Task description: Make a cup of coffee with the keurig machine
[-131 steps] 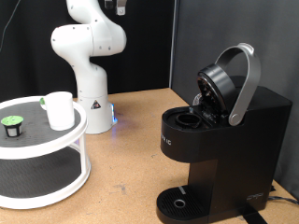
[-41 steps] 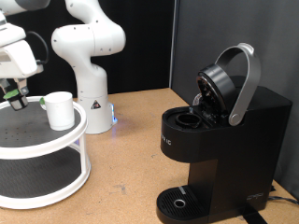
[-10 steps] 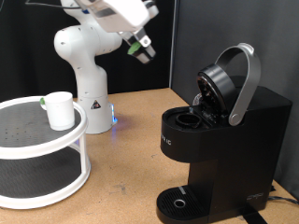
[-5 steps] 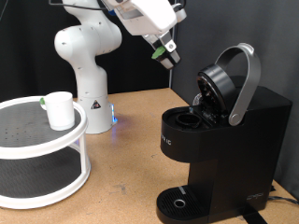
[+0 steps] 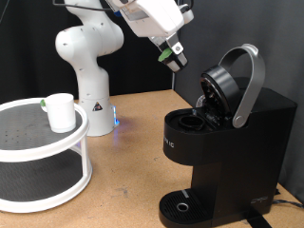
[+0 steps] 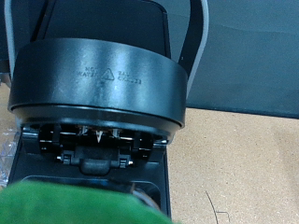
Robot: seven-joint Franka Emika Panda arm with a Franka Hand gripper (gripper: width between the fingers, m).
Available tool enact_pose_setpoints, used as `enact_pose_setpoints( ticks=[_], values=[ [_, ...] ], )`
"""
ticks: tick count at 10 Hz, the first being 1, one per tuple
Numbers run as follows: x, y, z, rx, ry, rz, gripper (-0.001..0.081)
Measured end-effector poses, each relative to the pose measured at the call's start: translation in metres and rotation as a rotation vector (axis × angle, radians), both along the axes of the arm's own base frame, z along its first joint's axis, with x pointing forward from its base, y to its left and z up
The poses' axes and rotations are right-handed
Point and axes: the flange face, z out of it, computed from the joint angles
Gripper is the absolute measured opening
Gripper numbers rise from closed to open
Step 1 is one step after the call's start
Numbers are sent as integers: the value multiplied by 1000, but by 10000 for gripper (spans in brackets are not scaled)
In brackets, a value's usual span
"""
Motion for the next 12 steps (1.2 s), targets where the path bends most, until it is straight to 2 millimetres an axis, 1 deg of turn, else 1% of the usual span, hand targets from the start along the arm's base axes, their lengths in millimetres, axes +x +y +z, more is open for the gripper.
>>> enact_pose_setpoints(
  ticks=[2, 5, 7, 12],
  values=[
    [1, 2, -8, -16, 0, -16, 477],
    [3, 21, -42, -65, 23, -28, 477],
    [3, 31, -60, -86, 35, -15, 477],
    [-2, 44, -89, -113, 30, -7, 477]
  ],
)
